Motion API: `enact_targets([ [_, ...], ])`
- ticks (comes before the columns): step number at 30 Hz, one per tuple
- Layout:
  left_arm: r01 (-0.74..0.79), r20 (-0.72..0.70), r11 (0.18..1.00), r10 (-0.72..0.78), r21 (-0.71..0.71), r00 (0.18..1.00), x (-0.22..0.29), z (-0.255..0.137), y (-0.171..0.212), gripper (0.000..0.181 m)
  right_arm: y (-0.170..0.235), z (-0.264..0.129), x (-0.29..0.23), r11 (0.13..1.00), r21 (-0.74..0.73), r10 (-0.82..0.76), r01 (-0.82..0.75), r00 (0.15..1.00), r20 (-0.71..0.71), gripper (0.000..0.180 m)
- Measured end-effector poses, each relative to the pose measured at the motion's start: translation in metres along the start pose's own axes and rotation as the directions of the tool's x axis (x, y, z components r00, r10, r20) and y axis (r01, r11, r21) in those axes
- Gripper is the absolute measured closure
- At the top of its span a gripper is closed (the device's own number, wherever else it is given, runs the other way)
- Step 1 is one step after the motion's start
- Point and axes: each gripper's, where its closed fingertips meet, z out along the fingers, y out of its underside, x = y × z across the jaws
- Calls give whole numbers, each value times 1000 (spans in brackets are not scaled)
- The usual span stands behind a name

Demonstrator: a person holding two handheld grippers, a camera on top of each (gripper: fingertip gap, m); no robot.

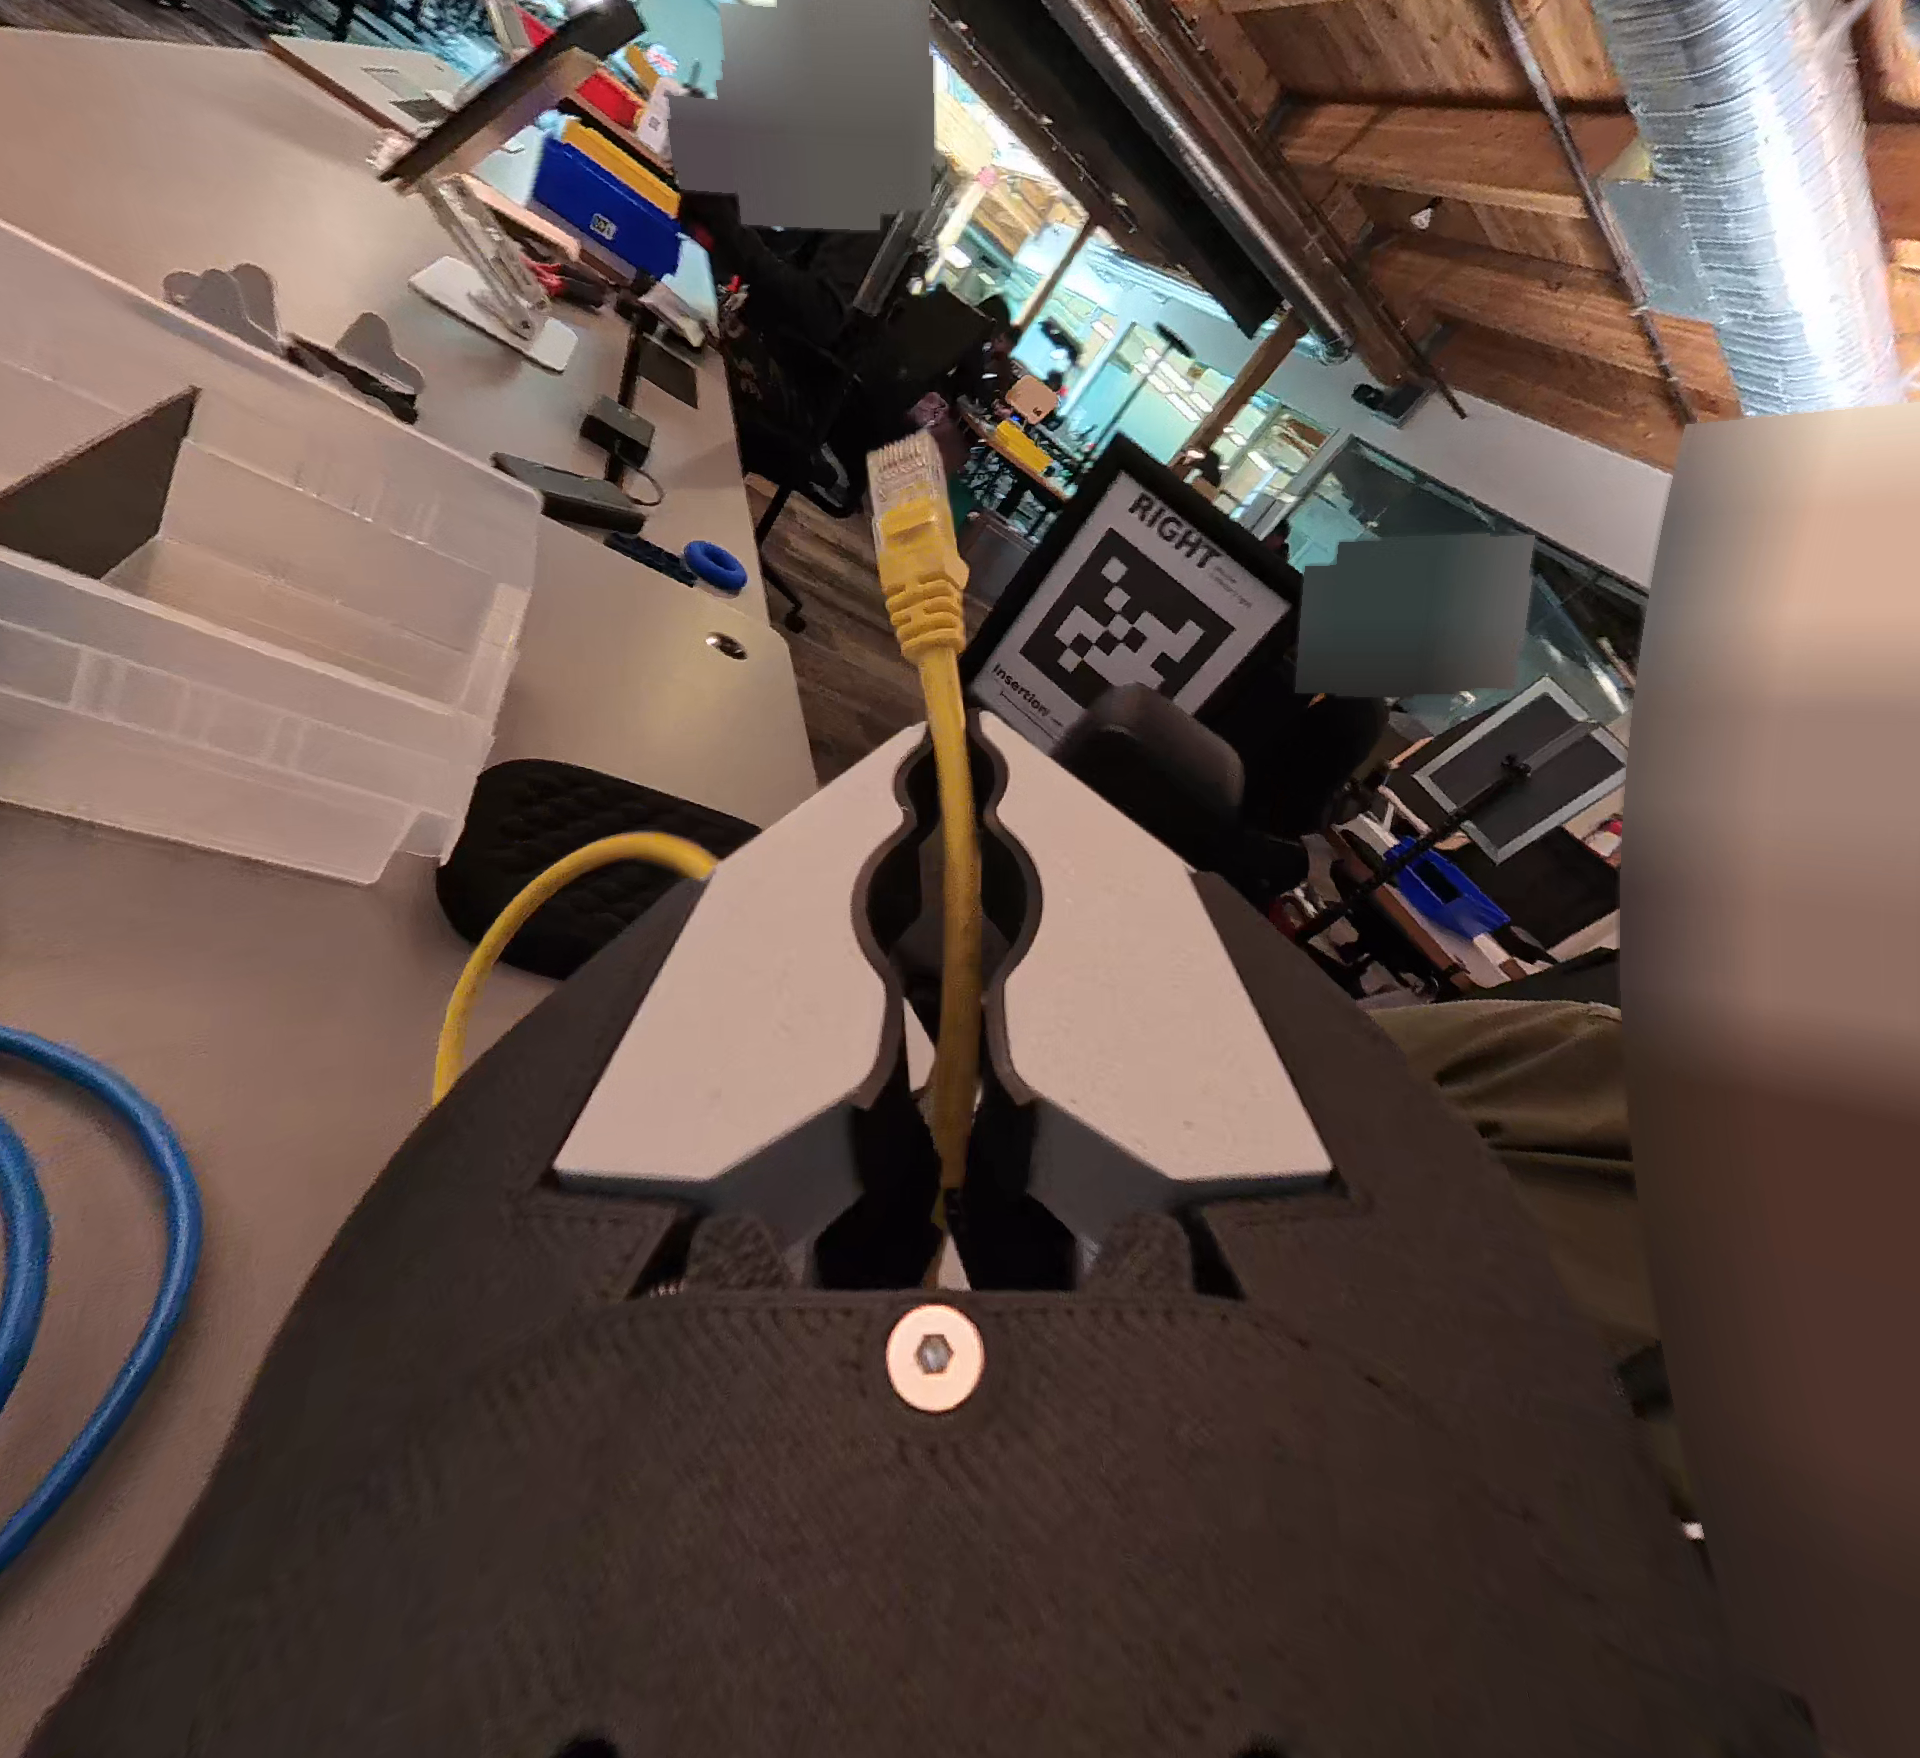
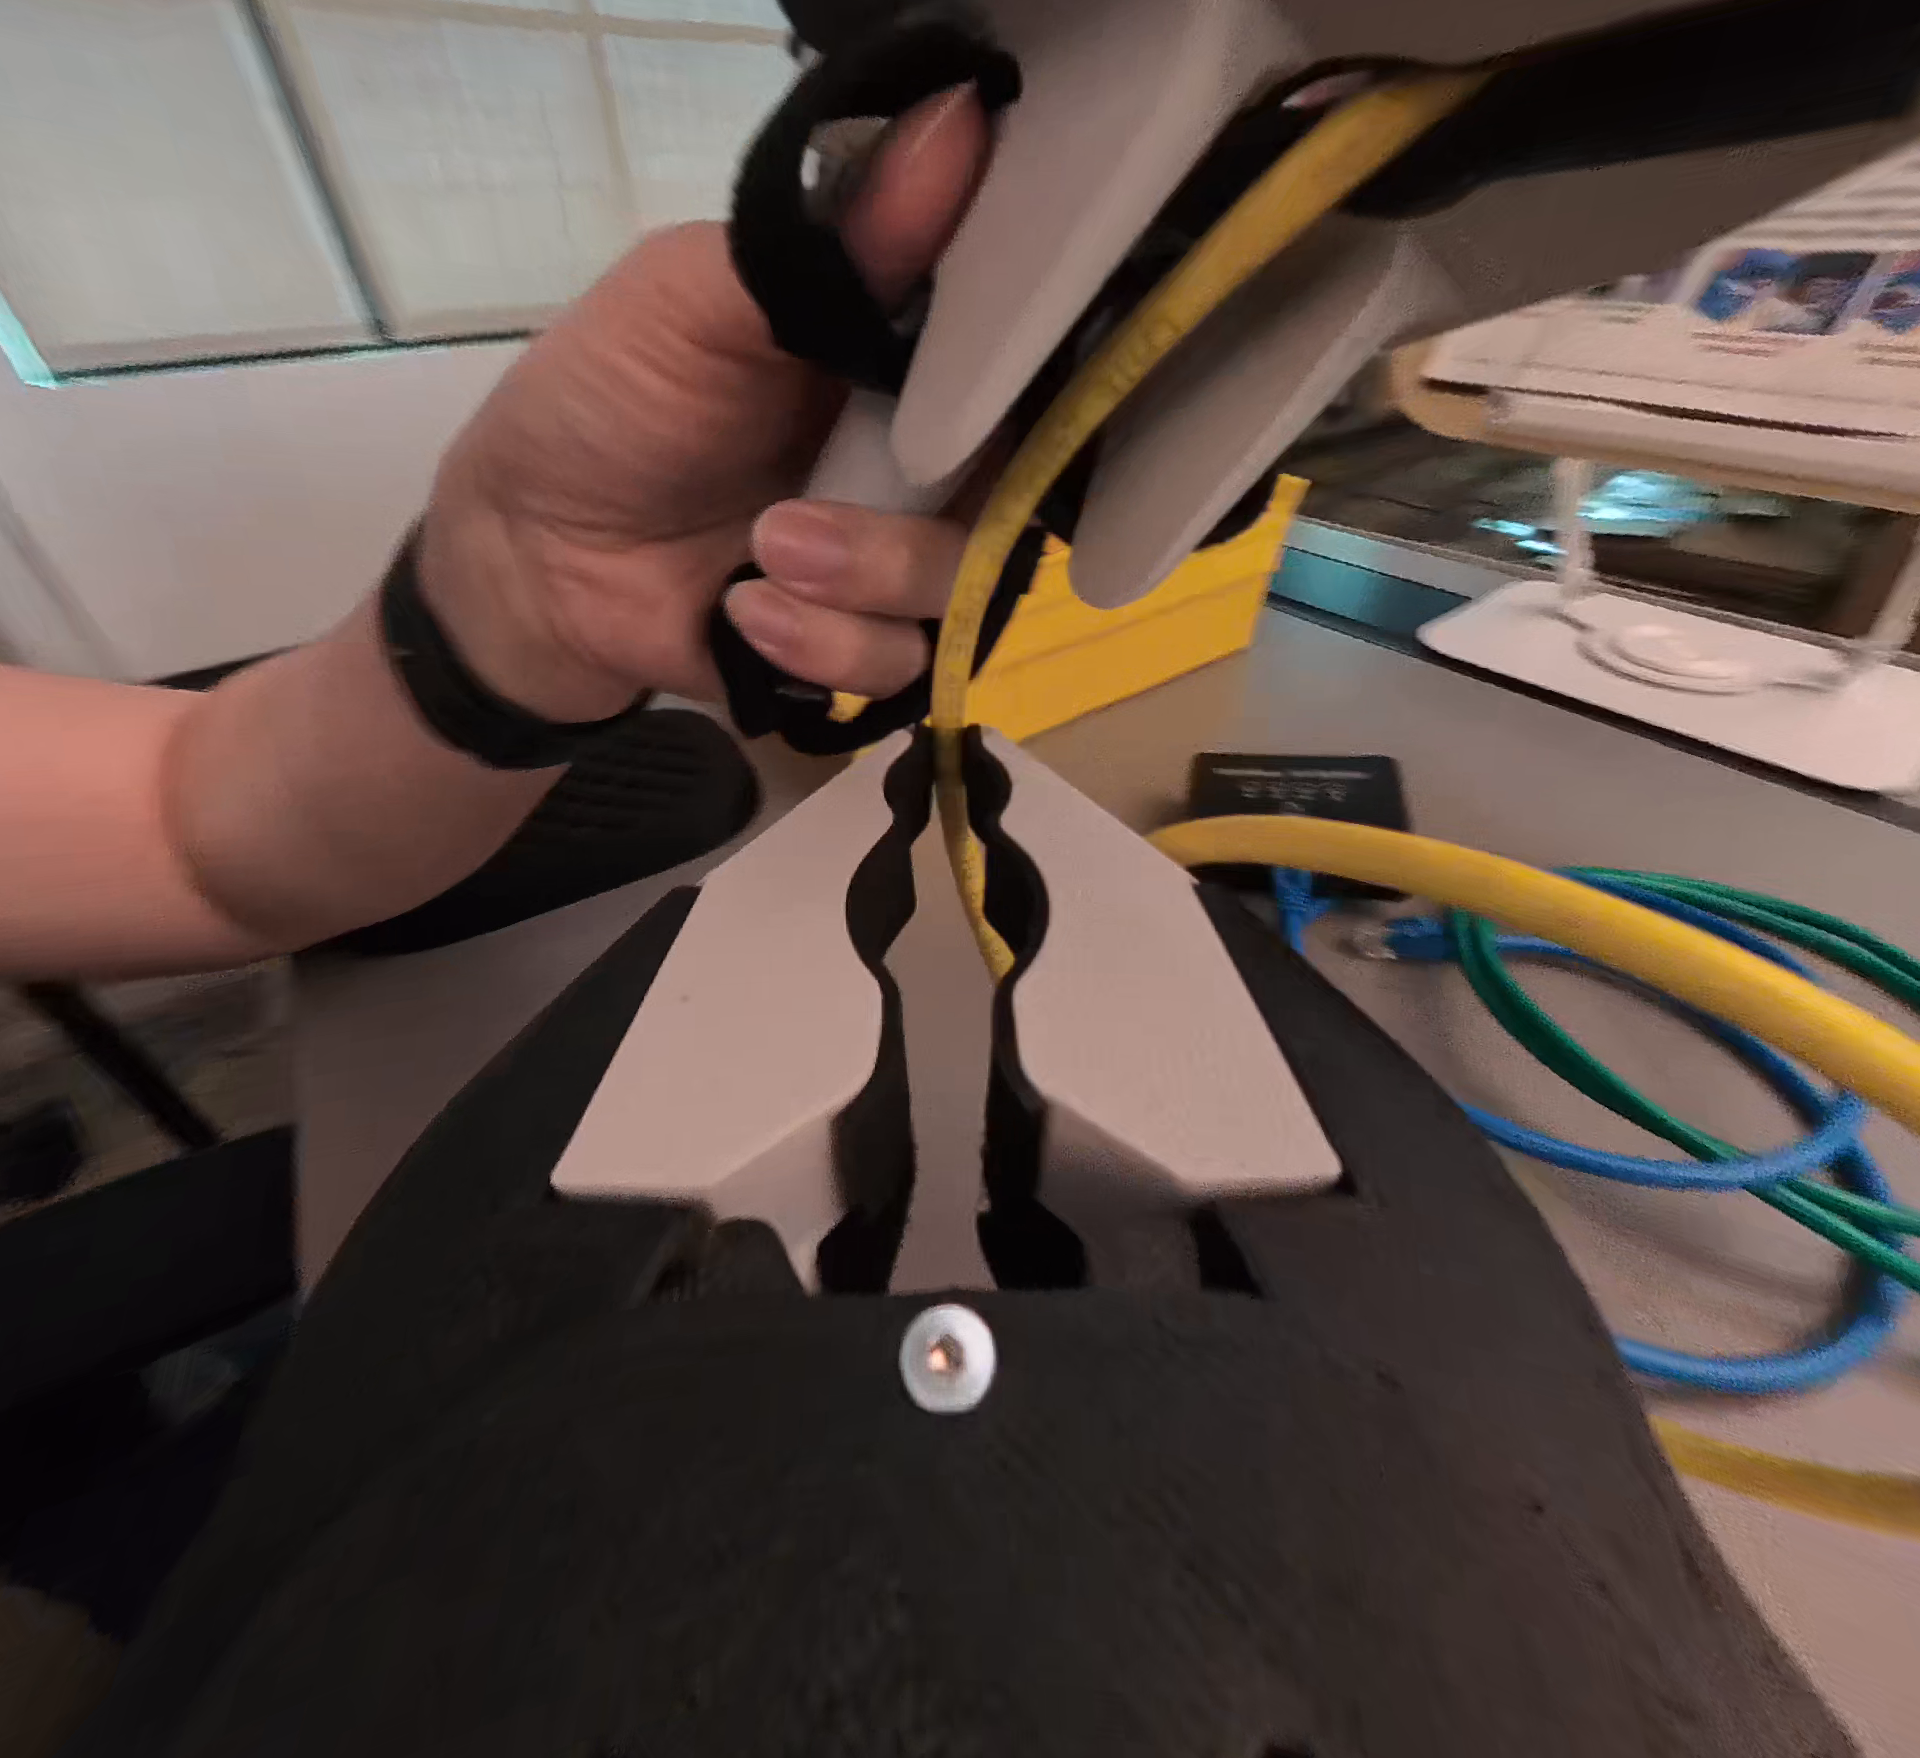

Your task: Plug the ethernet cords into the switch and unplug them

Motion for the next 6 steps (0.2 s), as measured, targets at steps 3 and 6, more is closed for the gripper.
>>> enact_targets([
  [3, 45, -111, 998, -39, 48, 993, 12, -7, -12, 178, -3, -18, -3, 999, -27, -41, 44, 996, 73, 175],
  [6, 76, -220, 996, -66, 40, 973, 22, -17, -18, 175, -10, -50, -13, 981, -82, -162, 177, 974, 156, 175],
])
